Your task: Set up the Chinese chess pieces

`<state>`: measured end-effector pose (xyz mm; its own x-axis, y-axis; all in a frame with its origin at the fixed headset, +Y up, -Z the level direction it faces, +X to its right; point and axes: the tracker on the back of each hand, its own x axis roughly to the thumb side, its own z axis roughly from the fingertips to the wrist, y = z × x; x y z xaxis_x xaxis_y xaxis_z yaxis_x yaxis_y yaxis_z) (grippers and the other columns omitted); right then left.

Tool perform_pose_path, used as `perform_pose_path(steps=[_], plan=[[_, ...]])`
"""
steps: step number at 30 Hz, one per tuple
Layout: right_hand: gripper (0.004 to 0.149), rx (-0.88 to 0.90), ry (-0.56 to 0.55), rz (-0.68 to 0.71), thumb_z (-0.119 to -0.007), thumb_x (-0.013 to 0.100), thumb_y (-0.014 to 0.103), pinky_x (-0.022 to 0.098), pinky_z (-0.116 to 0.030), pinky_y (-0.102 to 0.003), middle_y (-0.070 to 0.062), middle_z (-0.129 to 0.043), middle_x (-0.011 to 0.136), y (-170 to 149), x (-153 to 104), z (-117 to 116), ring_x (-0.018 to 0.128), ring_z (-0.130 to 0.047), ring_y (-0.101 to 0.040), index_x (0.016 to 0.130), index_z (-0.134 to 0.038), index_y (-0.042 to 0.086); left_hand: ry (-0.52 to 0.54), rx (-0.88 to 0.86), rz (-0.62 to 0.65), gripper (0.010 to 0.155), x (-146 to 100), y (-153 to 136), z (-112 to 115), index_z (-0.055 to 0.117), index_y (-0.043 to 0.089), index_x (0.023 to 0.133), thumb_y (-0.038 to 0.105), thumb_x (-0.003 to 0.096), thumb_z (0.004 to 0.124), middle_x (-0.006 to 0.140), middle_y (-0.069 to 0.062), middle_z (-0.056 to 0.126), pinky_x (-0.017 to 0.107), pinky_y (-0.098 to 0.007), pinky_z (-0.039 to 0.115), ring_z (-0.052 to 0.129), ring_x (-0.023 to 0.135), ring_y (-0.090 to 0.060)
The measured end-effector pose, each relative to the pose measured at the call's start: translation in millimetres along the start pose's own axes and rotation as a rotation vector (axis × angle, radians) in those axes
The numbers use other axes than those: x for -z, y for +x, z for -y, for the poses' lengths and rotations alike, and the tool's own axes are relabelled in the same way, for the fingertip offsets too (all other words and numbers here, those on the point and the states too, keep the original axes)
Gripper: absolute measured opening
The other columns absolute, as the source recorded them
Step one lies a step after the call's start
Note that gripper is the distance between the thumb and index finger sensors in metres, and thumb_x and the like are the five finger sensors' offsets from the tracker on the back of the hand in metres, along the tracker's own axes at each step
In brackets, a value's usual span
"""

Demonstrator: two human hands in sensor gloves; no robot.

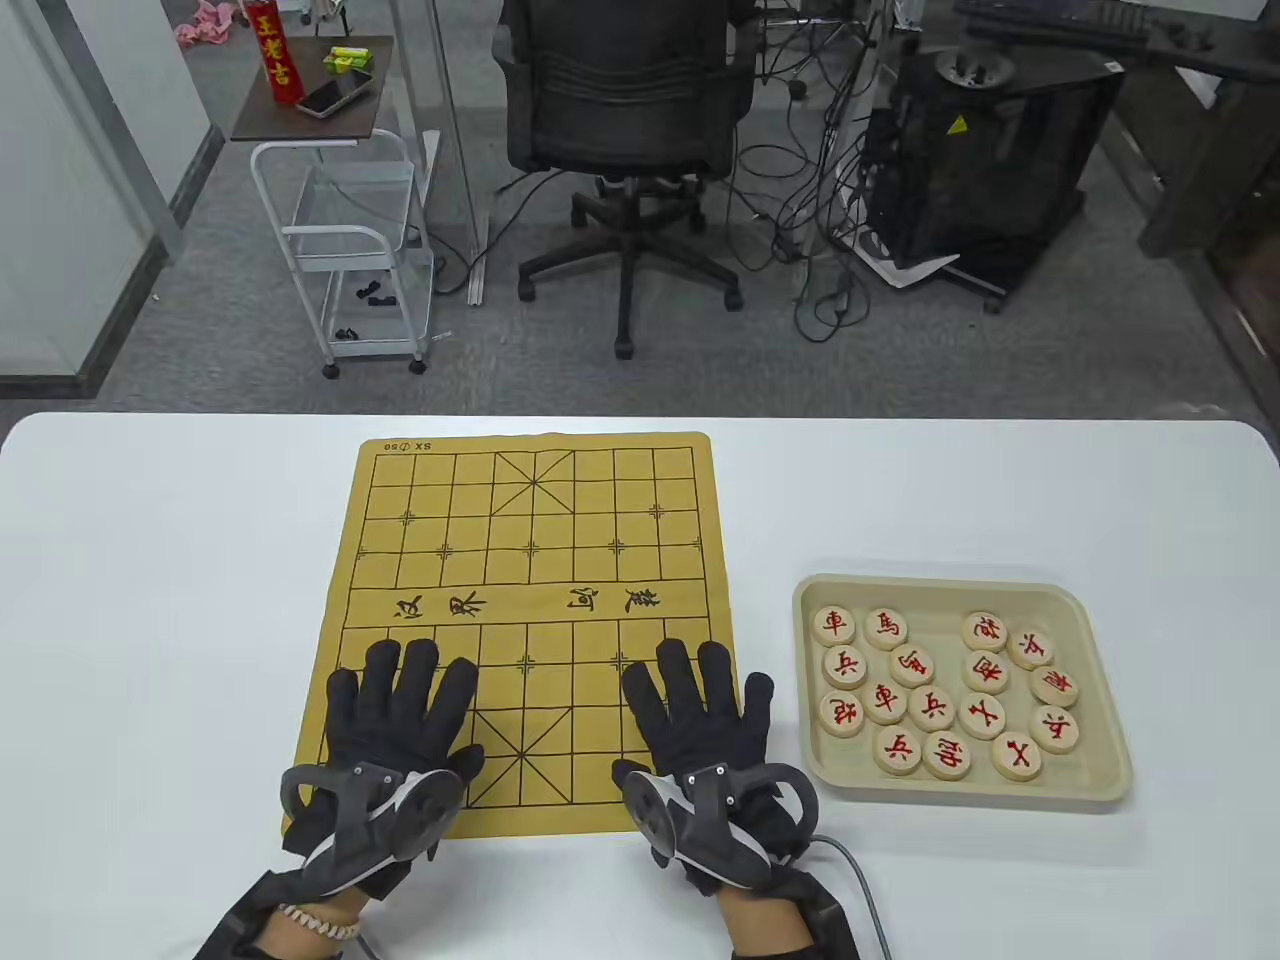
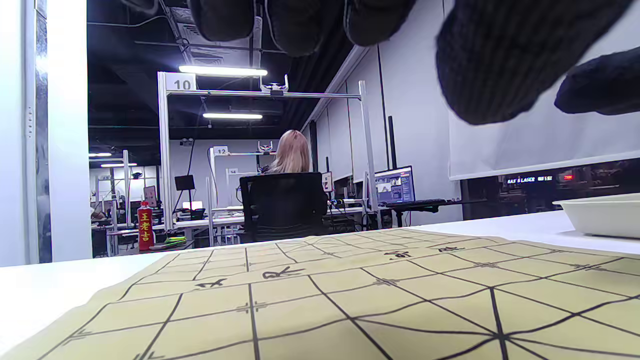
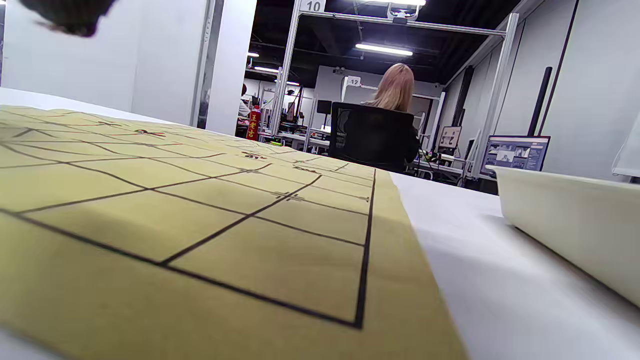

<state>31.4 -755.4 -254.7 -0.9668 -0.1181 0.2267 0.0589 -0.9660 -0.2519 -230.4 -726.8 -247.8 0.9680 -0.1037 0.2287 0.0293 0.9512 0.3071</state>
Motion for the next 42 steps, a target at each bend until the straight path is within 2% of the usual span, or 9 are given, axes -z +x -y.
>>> perform_pose_path(steps=[31,35,38,40,42], plan=[[0.091,-0.01,0.031,0.007,-0.074,0.044,0.068,0.077,-0.036,-0.075,-0.005,-0.022,0.125,3,0,-2,0.118,-0.031,-0.045,0.115,-0.026,0.036,-0.001,-0.013,-0.003,0.087,1,-1,1,0.039,0.033,0.111,0.058,0.0398,0.081,0.123,-0.014,0.041,0.075,-0.074,0.041,0.047,0.113,-0.054],[0.089,0.01,0.019,-0.031,-0.077,0.044,0.065,0.078,-0.041,-0.074,-0.004,-0.029,0.125,-6,3,6,0.118,-0.039,-0.044,0.115,-0.031,0.035,0.0,-0.019,-0.003,0.087,1,-2,1,0.039,0.033,0.111,0.058,0.0398,0.081,0.123,-0.013,0.042,0.075,-0.074,0.041,0.047,0.113,-0.054],[0.085,0.022,-0.009,-0.14,-0.083,0.045,0.058,0.079,-0.048,-0.07,-0.001,-0.04,0.124,-27,10,29,0.117,-0.05,-0.039,0.114,-0.039,0.035,0.002,-0.028,-0.004,0.086,1,-4,1,0.039,0.033,0.111,0.058,0.0399,0.081,0.123,-0.014,0.042,0.075,-0.075,0.04,0.047,0.113,-0.054],[0.082,0.059,-0.028,-0.196,-0.086,0.045,0.053,0.079,-0.054,-0.067,-0.001,-0.047,0.122,-43,15,37,0.113,-0.058,-0.036,0.113,-0.045,0.033,0.0,-0.03,-0.006,0.086,1,-4,1,0.039,0.034,0.111,0.058,0.04,0.081,0.123,-0.014,0.042,0.075,-0.075,0.04,0.047,0.113,-0.053],[0.076,0.046,-0.003,-0.229,-0.089,0.045,0.049,0.077,-0.058,-0.064,-0.001,-0.054,0.119,-59,20,40,0.11,-0.066,-0.033,0.11,-0.054,0.032,-0.002,-0.026,-0.008,0.086,1,-5,0,0.039,0.033,0.111,0.058,0.04,0.082,0.123,-0.013,0.042,0.075,-0.075,0.039,0.047,0.113,-0.053]])
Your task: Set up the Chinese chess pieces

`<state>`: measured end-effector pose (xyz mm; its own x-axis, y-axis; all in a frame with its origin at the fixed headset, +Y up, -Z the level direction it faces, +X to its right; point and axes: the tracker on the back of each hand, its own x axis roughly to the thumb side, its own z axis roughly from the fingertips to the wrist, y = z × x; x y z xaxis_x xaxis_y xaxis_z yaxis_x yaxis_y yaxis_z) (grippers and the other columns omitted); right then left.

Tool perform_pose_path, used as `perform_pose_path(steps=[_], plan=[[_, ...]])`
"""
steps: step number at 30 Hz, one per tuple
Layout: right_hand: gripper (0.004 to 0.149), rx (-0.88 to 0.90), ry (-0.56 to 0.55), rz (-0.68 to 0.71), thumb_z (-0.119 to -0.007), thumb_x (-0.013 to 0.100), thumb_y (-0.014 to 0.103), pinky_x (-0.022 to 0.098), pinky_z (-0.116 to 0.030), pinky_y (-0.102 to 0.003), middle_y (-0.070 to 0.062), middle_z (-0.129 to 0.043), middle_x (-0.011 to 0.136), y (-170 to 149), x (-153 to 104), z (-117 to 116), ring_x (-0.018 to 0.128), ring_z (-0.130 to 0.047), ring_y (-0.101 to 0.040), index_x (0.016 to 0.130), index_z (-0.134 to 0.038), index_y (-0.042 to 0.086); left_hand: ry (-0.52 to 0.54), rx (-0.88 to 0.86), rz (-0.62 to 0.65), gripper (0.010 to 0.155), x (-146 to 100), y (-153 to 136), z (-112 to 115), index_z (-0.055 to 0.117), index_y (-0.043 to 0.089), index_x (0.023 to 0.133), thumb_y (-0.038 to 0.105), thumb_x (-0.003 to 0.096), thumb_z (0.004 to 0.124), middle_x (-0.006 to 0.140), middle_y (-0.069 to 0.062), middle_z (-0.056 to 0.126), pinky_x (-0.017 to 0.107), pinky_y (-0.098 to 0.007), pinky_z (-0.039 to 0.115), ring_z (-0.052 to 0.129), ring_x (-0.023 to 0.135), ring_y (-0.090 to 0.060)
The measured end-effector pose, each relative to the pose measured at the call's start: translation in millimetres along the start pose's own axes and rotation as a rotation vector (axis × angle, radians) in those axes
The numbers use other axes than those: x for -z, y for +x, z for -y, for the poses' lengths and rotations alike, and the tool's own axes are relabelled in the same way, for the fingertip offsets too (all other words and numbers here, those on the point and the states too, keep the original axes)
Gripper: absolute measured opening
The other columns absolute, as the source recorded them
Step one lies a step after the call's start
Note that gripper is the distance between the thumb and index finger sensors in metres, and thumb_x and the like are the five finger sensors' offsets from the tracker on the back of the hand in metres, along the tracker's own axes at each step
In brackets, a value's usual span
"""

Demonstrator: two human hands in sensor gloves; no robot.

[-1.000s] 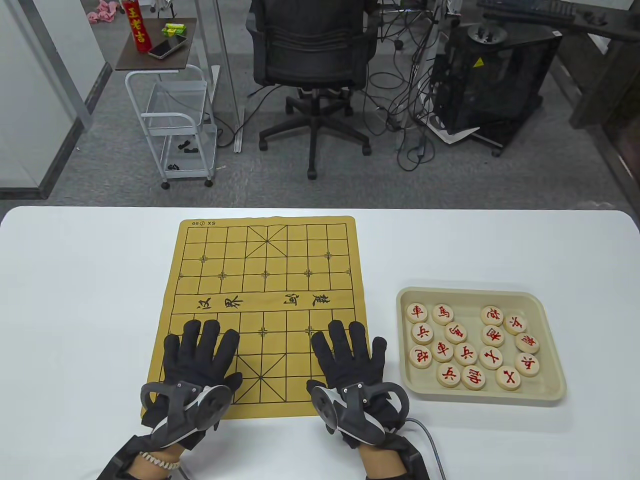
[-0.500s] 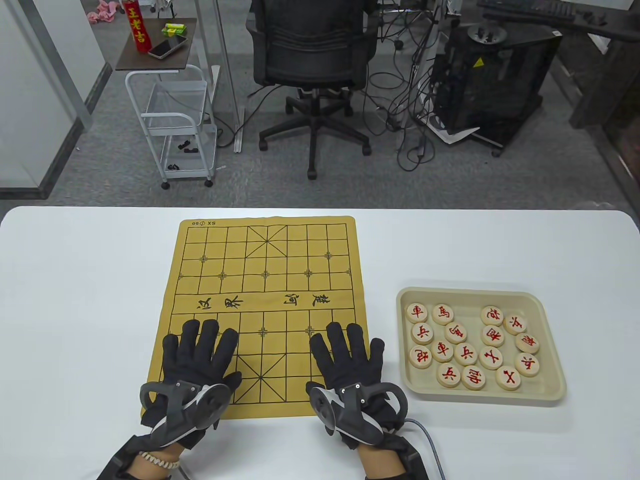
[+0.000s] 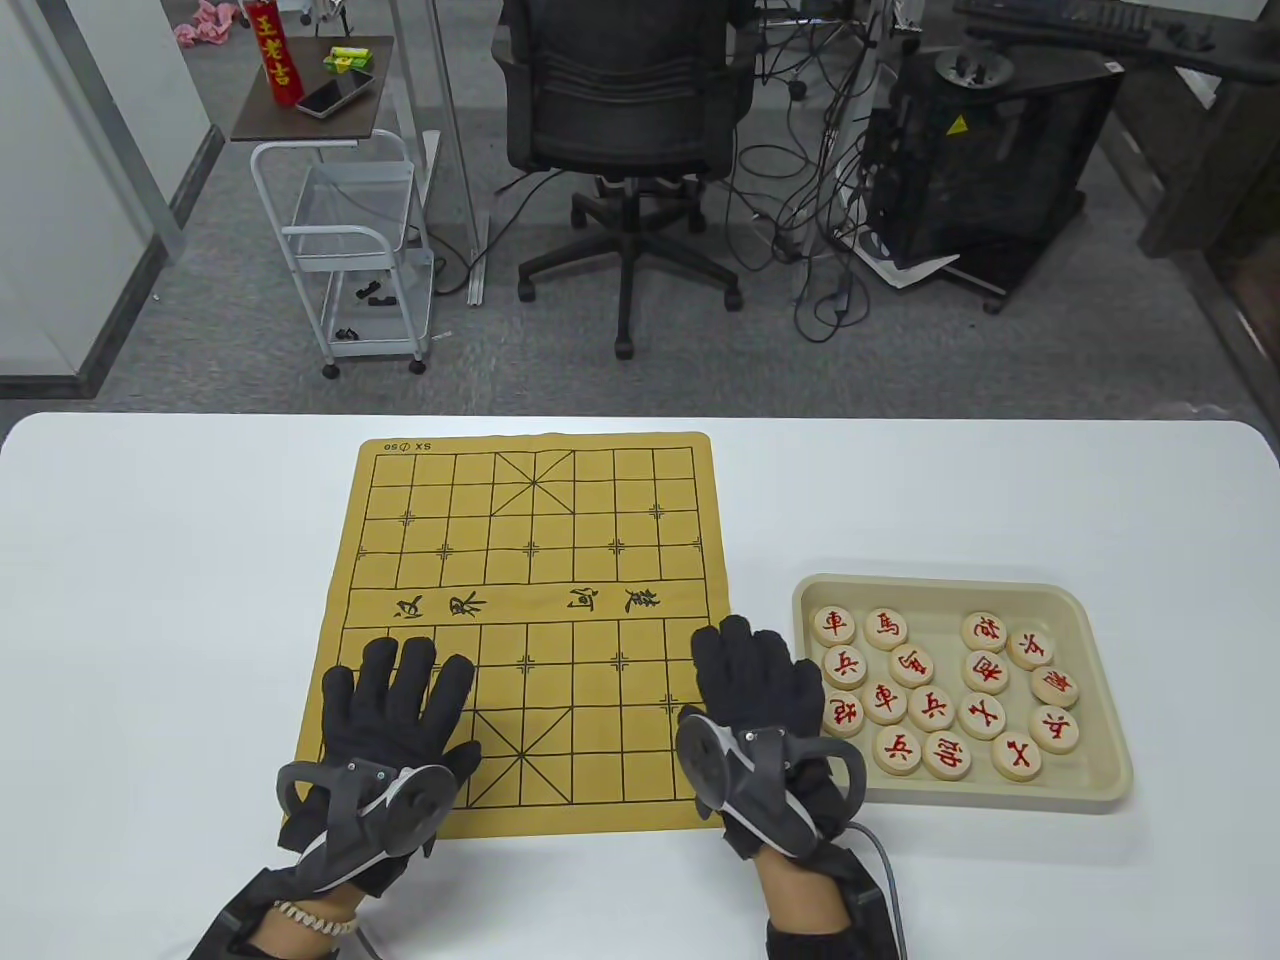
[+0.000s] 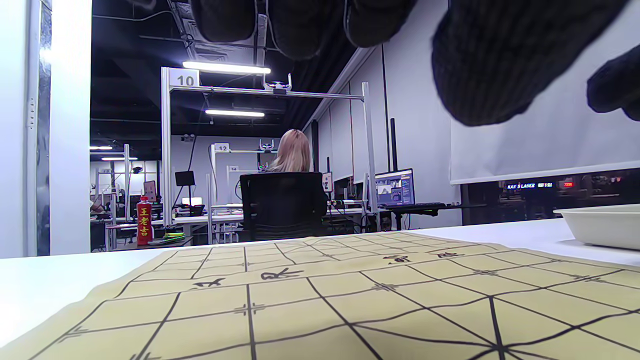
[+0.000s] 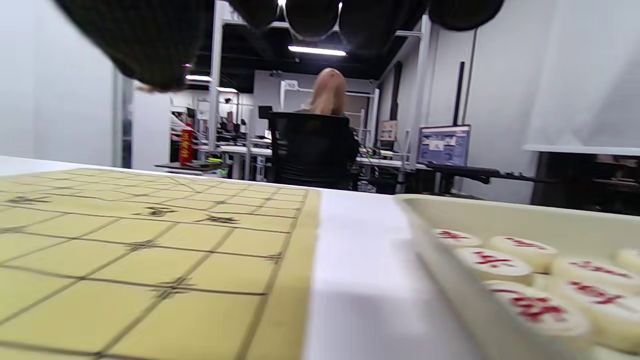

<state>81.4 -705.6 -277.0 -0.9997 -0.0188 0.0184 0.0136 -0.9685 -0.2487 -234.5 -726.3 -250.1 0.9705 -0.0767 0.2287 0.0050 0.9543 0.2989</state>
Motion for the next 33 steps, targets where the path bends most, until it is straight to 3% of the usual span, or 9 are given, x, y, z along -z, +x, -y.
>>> perform_pose_path(steps=[6,10,14,23,29,33], plan=[[0.056,-0.154,0.215,-0.099,-0.094,0.045,0.036,0.073,-0.067,-0.058,0.001,-0.072,0.11,-47,30,-12,0.098,-0.081,-0.028,0.097,-0.075,0.031,-0.014,0.003,-0.003,0.086,2,-2,3,0.039,0.034,0.111,0.057,0.04,0.082,0.123,-0.014,0.043,0.075,-0.075,0.039,0.048,0.113,-0.052],[0.056,-0.287,0.368,-0.092,-0.096,0.042,0.037,0.071,-0.069,-0.056,0.002,-0.076,0.107,-68,40,-33,0.095,-0.084,-0.027,0.094,-0.078,0.031,-0.024,0.0,-0.003,0.086,2,-3,4,0.039,0.034,0.111,0.057,0.0399,0.082,0.123,-0.013,0.043,0.075,-0.075,0.039,0.049,0.113,-0.052],[0.058,-0.295,0.469,-0.064,-0.097,0.04,0.04,0.071,-0.07,-0.055,0.003,-0.077,0.107,-76,43,-53,0.094,-0.084,-0.026,0.094,-0.078,0.031,-0.028,-0.003,-0.001,0.086,3,-3,4,0.039,0.034,0.111,0.058,0.0399,0.082,0.123,-0.013,0.043,0.075,-0.075,0.039,0.049,0.113,-0.052],[0.059,-0.354,0.447,-0.066,-0.099,0.034,0.045,0.067,-0.073,-0.052,0.003,-0.083,0.1,-76,45,-68,0.079,-0.091,-0.019,0.088,-0.078,0.035,-0.04,-0.008,-0.008,0.086,3,-5,4,0.039,0.033,0.111,0.058,0.0398,0.082,0.123,-0.013,0.043,0.075,-0.075,0.04,0.049,0.113,-0.052],[0.06,-0.338,0.481,-0.064,-0.099,0.035,0.045,0.066,-0.075,-0.051,0.0,-0.081,0.1,-76,46,-70,0.077,-0.093,-0.017,0.089,-0.076,0.034,-0.044,-0.011,-0.008,0.086,3,-5,4,0.039,0.034,0.111,0.058,0.0398,0.081,0.123,-0.013,0.044,0.075,-0.075,0.04,0.05,0.113,-0.052],[0.06,-0.3,0.441,-0.048,-0.101,0.033,0.046,0.062,-0.079,-0.048,-0.002,-0.084,0.097,-80,45,-70,0.065,-0.095,-0.012,0.086,-0.078,0.032,-0.046,-0.012,-0.006,0.086,4,-5,4,0.04,0.034,0.111,0.058,0.0398,0.081,0.122,-0.013,0.044,0.075,-0.075,0.04,0.05,0.113,-0.052]])
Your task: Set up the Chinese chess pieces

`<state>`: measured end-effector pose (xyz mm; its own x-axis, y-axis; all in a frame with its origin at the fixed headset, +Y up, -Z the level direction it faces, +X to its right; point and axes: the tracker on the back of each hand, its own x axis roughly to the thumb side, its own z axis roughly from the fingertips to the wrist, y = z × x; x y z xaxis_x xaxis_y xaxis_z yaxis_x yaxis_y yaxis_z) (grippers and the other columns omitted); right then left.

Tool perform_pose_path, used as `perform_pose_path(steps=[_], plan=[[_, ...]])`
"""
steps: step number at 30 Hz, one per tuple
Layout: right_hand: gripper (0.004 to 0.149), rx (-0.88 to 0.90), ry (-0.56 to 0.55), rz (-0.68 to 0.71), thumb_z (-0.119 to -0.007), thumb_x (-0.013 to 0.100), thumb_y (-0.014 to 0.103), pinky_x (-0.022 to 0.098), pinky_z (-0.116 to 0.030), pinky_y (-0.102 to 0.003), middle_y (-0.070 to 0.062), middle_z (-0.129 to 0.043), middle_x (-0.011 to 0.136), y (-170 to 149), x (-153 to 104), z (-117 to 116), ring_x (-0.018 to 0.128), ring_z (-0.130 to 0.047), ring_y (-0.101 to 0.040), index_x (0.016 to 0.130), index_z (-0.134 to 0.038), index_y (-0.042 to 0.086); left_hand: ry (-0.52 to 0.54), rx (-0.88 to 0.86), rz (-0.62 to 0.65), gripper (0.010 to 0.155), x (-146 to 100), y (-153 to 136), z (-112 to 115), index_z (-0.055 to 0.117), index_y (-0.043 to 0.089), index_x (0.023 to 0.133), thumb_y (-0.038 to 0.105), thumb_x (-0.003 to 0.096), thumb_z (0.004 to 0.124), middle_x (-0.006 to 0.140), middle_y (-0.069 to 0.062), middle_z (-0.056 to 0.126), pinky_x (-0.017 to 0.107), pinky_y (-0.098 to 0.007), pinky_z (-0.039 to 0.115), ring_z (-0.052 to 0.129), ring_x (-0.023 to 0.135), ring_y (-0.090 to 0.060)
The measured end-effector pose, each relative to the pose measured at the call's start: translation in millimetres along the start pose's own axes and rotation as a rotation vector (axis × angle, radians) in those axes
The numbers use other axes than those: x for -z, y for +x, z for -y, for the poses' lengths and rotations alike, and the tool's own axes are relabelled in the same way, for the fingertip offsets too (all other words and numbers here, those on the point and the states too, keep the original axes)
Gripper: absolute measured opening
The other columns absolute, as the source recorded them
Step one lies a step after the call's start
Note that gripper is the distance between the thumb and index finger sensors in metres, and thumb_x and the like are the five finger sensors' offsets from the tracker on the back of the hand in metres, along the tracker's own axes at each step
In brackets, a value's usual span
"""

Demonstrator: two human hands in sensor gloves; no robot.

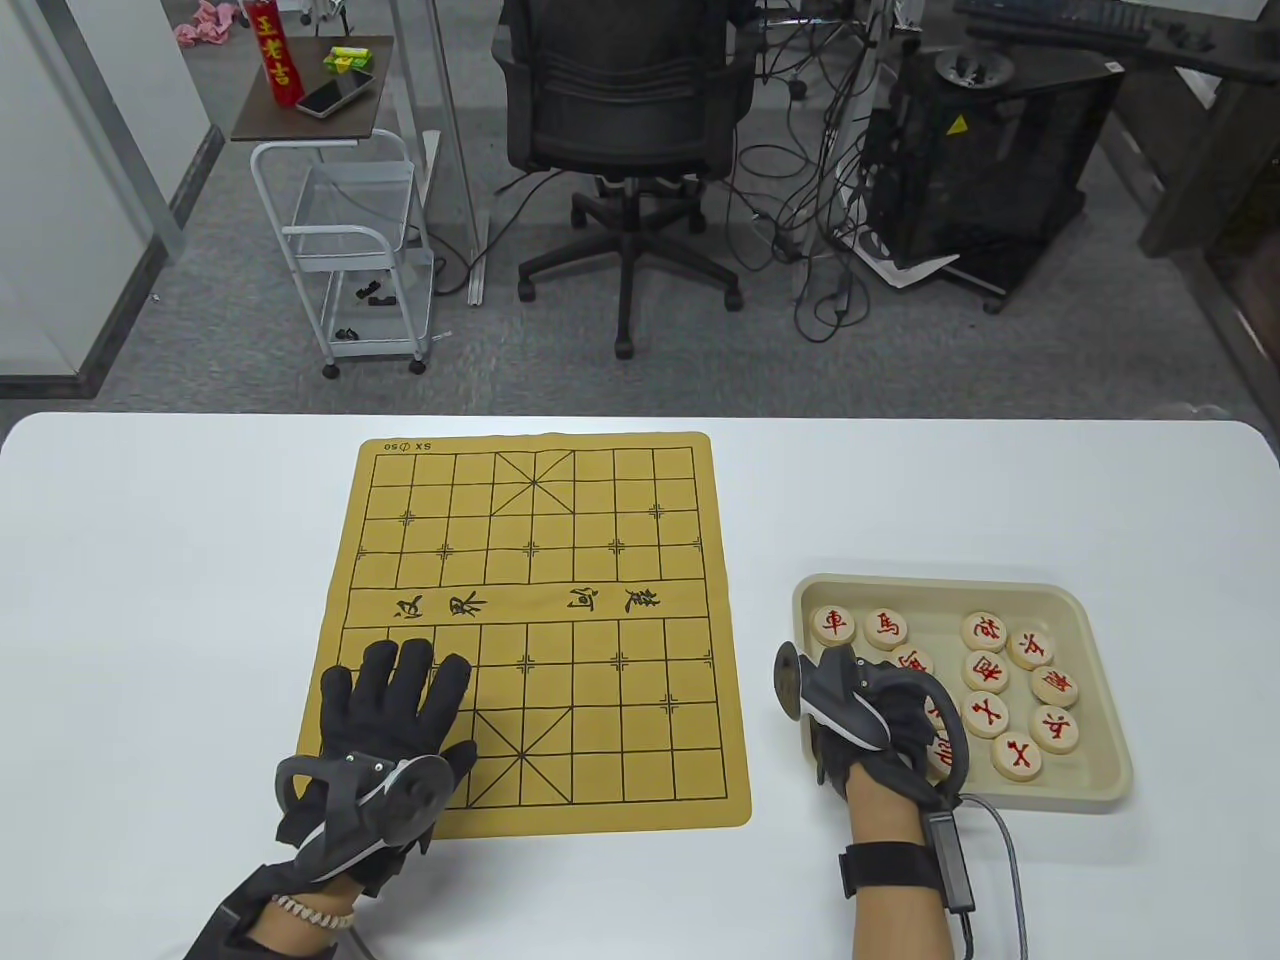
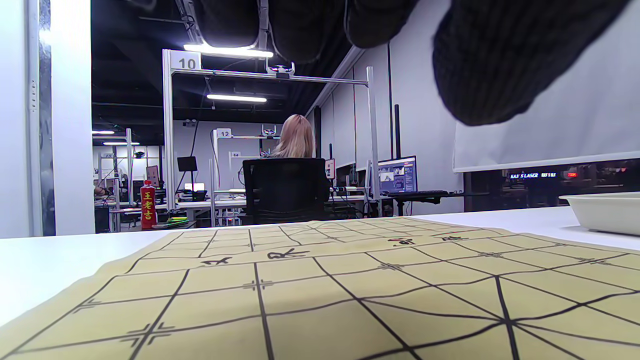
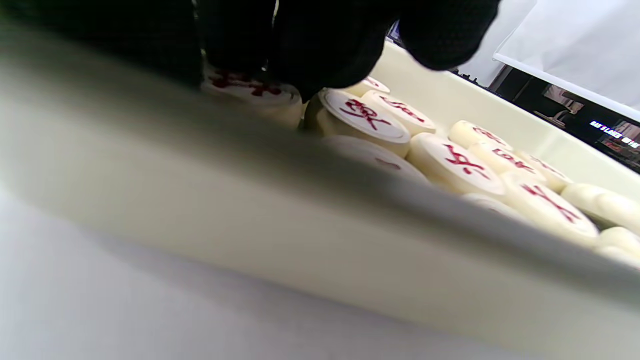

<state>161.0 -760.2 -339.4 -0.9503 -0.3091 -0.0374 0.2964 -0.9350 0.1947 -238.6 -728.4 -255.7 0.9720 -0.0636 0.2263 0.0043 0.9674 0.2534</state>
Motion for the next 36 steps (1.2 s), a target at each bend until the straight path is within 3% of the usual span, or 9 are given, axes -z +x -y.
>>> perform_pose_path(steps=[7,13,16,20,25,29,30,33,36], plan=[[0.067,0.092,-0.095,-0.021,-0.102,0.028,0.053,0.055,-0.083,-0.046,-0.005,-0.087,0.092,-17,-5,-3,0.052,-0.094,-0.007,0.085,-0.077,0.029,0.012,-0.01,0.005,0.086,-1,0,-3,0.04,0.034,0.111,0.058,0.0398,0.081,0.122,-0.013,0.045,0.075,-0.075,0.04,0.051,0.113,-0.051],[0.069,0.211,-0.226,-0.072,-0.101,0.028,0.054,0.055,-0.083,-0.045,-0.005,-0.086,0.093,-16,-15,40,0.053,-0.093,-0.007,0.087,-0.076,0.029,0.012,-0.005,0.017,0.086,-1,2,-3,0.04,0.033,0.111,0.058,0.0399,0.081,0.122,-0.013,0.045,0.075,-0.075,0.04,0.051,0.113,-0.051],[0.069,0.248,-0.241,0.007,-0.101,0.029,0.054,0.055,-0.082,-0.045,-0.004,-0.086,0.094,10,-17,56,0.053,-0.093,-0.007,0.088,-0.075,0.029,0.013,-0.002,0.021,0.086,-1,3,-3,0.04,0.034,0.111,0.058,0.0398,0.081,0.122,-0.013,0.045,0.074,-0.075,0.041,0.051,0.113,-0.051],[0.069,0.227,-0.241,0.116,-0.101,0.029,0.055,0.056,-0.082,-0.045,-0.004,-0.086,0.094,58,-15,61,0.054,-0.093,-0.007,0.088,-0.075,0.029,0.005,-0.003,0.019,0.086,-1,3,-2,0.04,0.034,0.111,0.058,0.0399,0.081,0.122,-0.013,0.045,0.074,-0.075,0.041,0.051,0.113,-0.051],[0.068,0.194,-0.178,0.202,-0.1,0.03,0.054,0.056,-0.083,-0.045,-0.004,-0.086,0.094,111,-6,47,0.054,-0.094,-0.007,0.088,-0.075,0.029,-0.019,-0.015,0.005,0.086,0,0,2,0.04,0.034,0.111,0.058,0.0399,0.081,0.122,-0.013,0.045,0.075,-0.075,0.04,0.051,0.113,-0.051],[0.065,0.167,-0.105,0.236,-0.097,0.032,0.055,0.056,-0.083,-0.045,-0.004,-0.086,0.094,134,0,29,0.056,-0.094,-0.007,0.088,-0.075,0.03,-0.026,-0.015,0.002,0.086,0,-1,3,0.039,0.034,0.111,0.058,0.0399,0.081,0.122,-0.013,0.044,0.075,-0.075,0.04,0.051,0.113,-0.051],[0.064,0.177,-0.125,0.235,-0.098,0.033,0.054,0.057,-0.082,-0.046,-0.004,-0.087,0.094,132,-2,32,0.057,-0.095,-0.009,0.088,-0.076,0.029,-0.027,-0.014,0.002,0.086,0,-1,3,0.039,0.033,0.111,0.058,0.0399,0.081,0.123,-0.014,0.044,0.075,-0.075,0.04,0.051,0.113,-0.051],[0.065,0.198,-0.042,0.253,-0.096,0.035,0.052,0.061,-0.079,-0.047,-0.002,-0.083,0.099,121,-1,36,0.067,-0.094,-0.012,0.092,-0.074,0.031,-0.029,-0.013,0.001,0.086,0,-1,3,0.039,0.034,0.111,0.058,0.0399,0.081,0.123,-0.014,0.044,0.075,-0.075,0.04,0.051,0.113,-0.051],[0.061,0.289,-0.104,0.166,-0.094,0.038,0.048,0.061,-0.078,-0.047,-0.004,-0.08,0.102,90,-1,47,0.072,-0.093,-0.014,0.093,-0.075,0.031,-0.025,-0.015,-0.002,0.086,0,-1,2,0.039,0.034,0.111,0.058,0.0399,0.081,0.123,-0.013,0.044,0.075,-0.075,0.039,0.05,0.113,-0.051]])
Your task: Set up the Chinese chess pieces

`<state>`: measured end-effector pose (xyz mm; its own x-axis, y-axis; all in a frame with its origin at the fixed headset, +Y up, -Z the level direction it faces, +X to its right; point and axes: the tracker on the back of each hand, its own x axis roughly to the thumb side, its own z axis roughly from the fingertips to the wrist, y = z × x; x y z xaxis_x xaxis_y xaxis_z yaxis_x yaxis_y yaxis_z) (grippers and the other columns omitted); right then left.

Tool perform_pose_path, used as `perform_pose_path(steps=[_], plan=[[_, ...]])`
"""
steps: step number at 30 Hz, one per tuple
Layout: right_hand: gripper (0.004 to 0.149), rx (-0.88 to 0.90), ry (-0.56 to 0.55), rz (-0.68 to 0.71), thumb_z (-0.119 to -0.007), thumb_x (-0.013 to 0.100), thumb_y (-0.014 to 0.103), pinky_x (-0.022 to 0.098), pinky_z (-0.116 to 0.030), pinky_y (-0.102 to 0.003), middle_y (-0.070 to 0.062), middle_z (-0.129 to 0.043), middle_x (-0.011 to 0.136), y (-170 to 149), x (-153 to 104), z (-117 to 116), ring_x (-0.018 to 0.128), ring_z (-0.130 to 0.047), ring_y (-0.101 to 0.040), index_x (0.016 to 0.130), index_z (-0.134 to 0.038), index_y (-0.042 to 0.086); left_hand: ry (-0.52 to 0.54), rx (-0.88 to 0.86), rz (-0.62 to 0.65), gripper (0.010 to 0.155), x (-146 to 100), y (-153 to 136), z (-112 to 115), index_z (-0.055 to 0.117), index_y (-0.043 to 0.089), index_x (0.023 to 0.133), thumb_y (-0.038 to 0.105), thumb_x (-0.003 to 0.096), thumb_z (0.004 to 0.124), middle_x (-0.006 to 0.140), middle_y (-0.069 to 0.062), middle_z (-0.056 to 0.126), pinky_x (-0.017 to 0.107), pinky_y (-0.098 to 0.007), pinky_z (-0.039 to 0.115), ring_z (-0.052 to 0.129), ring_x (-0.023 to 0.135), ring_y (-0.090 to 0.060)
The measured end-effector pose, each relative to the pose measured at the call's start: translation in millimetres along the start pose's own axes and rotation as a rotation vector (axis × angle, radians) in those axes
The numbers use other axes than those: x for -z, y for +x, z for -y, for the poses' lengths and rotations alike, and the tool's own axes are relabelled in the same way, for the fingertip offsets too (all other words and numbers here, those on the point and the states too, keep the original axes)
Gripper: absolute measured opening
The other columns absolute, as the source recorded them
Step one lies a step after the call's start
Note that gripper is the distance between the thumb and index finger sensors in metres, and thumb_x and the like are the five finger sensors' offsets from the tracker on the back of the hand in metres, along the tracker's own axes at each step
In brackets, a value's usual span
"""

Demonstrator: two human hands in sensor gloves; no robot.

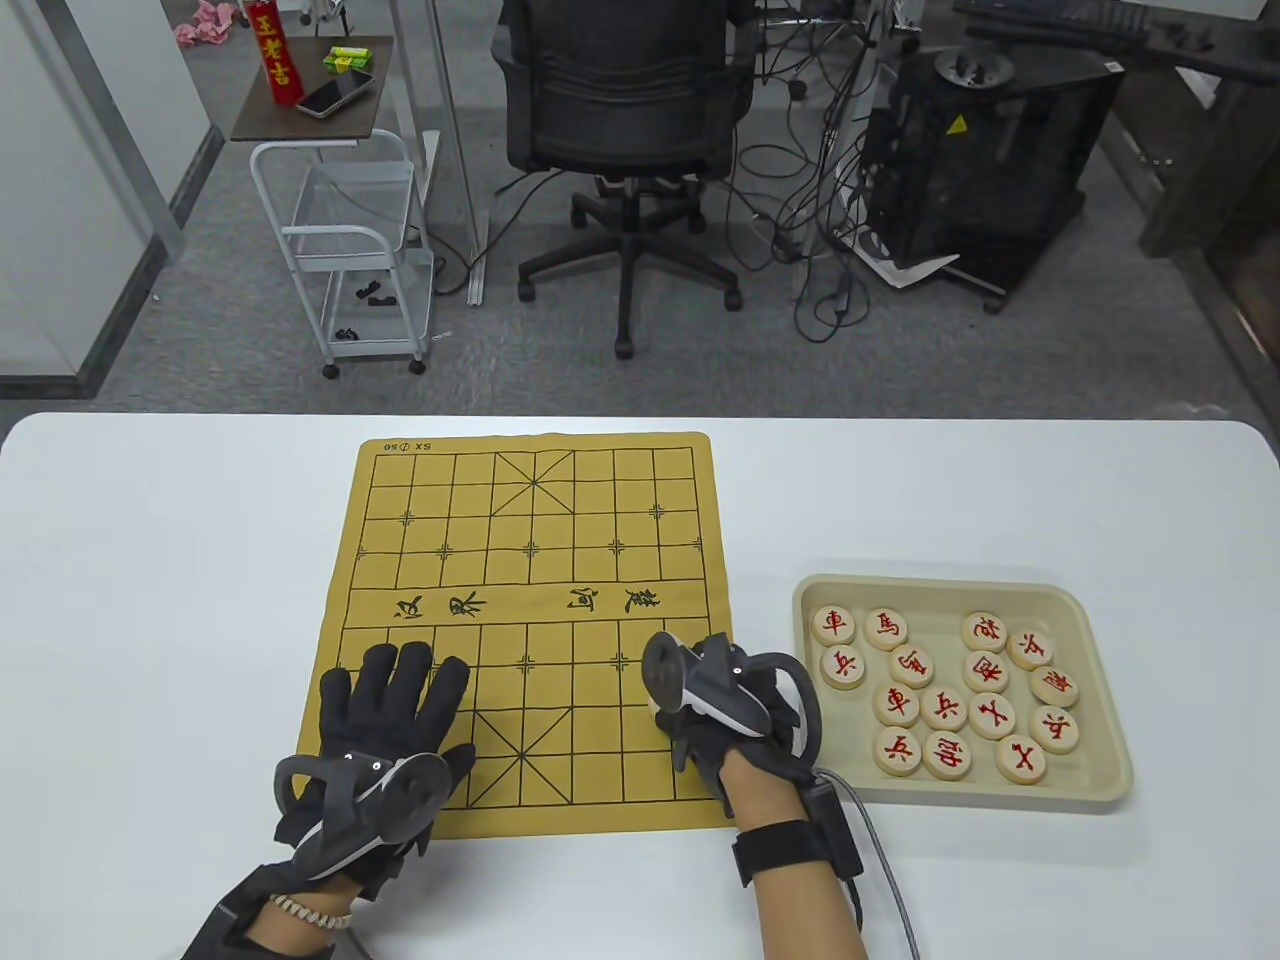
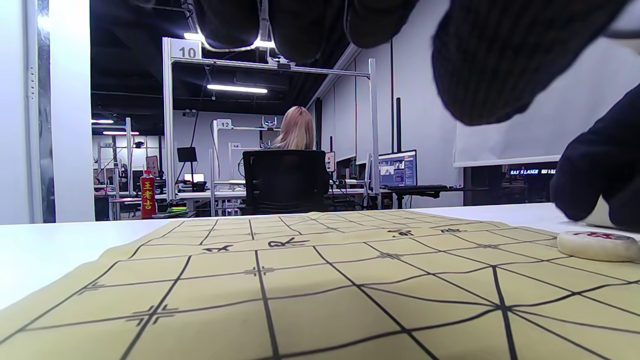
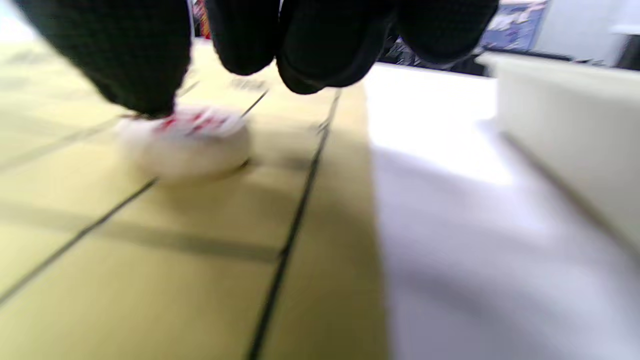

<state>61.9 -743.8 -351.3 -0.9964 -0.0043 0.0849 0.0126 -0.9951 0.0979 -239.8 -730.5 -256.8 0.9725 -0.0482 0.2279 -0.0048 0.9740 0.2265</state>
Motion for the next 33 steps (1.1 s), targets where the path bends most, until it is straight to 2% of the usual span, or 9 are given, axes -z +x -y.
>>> perform_pose_path(steps=[2,6,9,13,16,22,26,29,33], plan=[[0.059,-0.006,-0.072,-0.105,-0.094,0.04,0.047,0.06,-0.078,-0.047,-0.005,-0.079,0.102,-23,-1,14,0.073,-0.093,-0.015,0.094,-0.075,0.03,0.002,-0.001,-0.003,0.086,0,-1,0,0.039,0.034,0.111,0.058,0.0399,0.081,0.123,-0.013,0.044,0.075,-0.075,0.039,0.05,0.113,-0.051],[0.062,-0.092,-0.11,-0.266,-0.094,0.04,0.046,0.061,-0.077,-0.048,-0.006,-0.077,0.104,-61,1,27,0.075,-0.091,-0.017,0.096,-0.074,0.03,-0.004,0.0,-0.003,0.086,1,0,1,0.039,0.034,0.111,0.058,0.0399,0.081,0.123,-0.013,0.044,0.075,-0.075,0.039,0.05,0.113,-0.051],[0.06,-0.094,-0.038,-0.333,-0.093,0.041,0.046,0.061,-0.077,-0.048,-0.007,-0.077,0.104,-83,7,21,0.076,-0.091,-0.019,0.096,-0.075,0.03,-0.01,0.001,-0.001,0.086,1,0,1,0.04,0.034,0.111,0.058,0.0398,0.081,0.123,-0.013,0.044,0.075,-0.075,0.039,0.05,0.113,-0.051],[0.059,-0.155,0.05,-0.397,-0.094,0.041,0.045,0.061,-0.077,-0.048,-0.006,-0.078,0.103,-102,15,3,0.076,-0.092,-0.019,0.095,-0.076,0.03,-0.011,-0.001,-0.003,0.086,1,-1,2,0.039,0.034,0.111,0.058,0.0398,0.081,0.123,-0.013,0.044,0.075,-0.075,0.039,0.05,0.113,-0.051],[0.059,-0.161,0.16,-0.405,-0.094,0.041,0.045,0.062,-0.076,-0.048,-0.006,-0.077,0.104,-110,21,-8,0.078,-0.091,-0.019,0.095,-0.076,0.03,-0.015,0.003,-0.003,0.086,1,0,2,0.039,0.034,0.111,0.058,0.0398,0.081,0.123,-0.013,0.044,0.075,-0.075,0.039,0.05,0.113,-0.051],[0.061,-0.141,0.188,-0.418,-0.096,0.039,0.046,0.061,-0.077,-0.047,-0.003,-0.08,0.102,-115,29,-15,0.075,-0.093,-0.017,0.093,-0.074,0.031,-0.023,0.002,-0.001,0.086,2,0,3,0.04,0.034,0.111,0.058,0.0398,0.081,0.123,-0.014,0.044,0.075,-0.075,0.039,0.05,0.113,-0.051],[0.061,-0.148,0.17,-0.406,-0.099,0.037,0.047,0.059,-0.079,-0.045,-0.003,-0.083,0.098,-116,32,-16,0.066,-0.094,-0.012,0.091,-0.075,0.03,-0.027,0.0,-0.006,0.086,1,-1,3,0.04,0.034,0.111,0.058,0.0399,0.081,0.123,-0.013,0.044,0.075,-0.075,0.04,0.051,0.113,-0.051],[0.066,-0.154,0.085,-0.407,-0.102,0.029,0.052,0.053,-0.083,-0.043,-0.004,-0.091,0.09,-120,31,-18,0.054,-0.097,-0.009,0.086,-0.08,0.028,-0.028,-0.002,-0.006,0.086,2,-1,3,0.04,0.034,0.111,0.058,0.0398,0.081,0.122,-0.013,0.045,0.075,-0.075,0.04,0.051,0.113,-0.051],[0.067,-0.175,0.031,-0.417,-0.102,0.028,0.055,0.051,-0.084,-0.043,-0.004,-0.091,0.089,-118,25,-5,0.051,-0.096,-0.008,0.085,-0.08,0.028,-0.024,-0.008,-0.009,0.086,3,-2,2,0.04,0.034,0.111,0.058,0.0399,0.081,0.123,-0.013,0.045,0.075,-0.075,0.039,0.051,0.113,-0.051]])
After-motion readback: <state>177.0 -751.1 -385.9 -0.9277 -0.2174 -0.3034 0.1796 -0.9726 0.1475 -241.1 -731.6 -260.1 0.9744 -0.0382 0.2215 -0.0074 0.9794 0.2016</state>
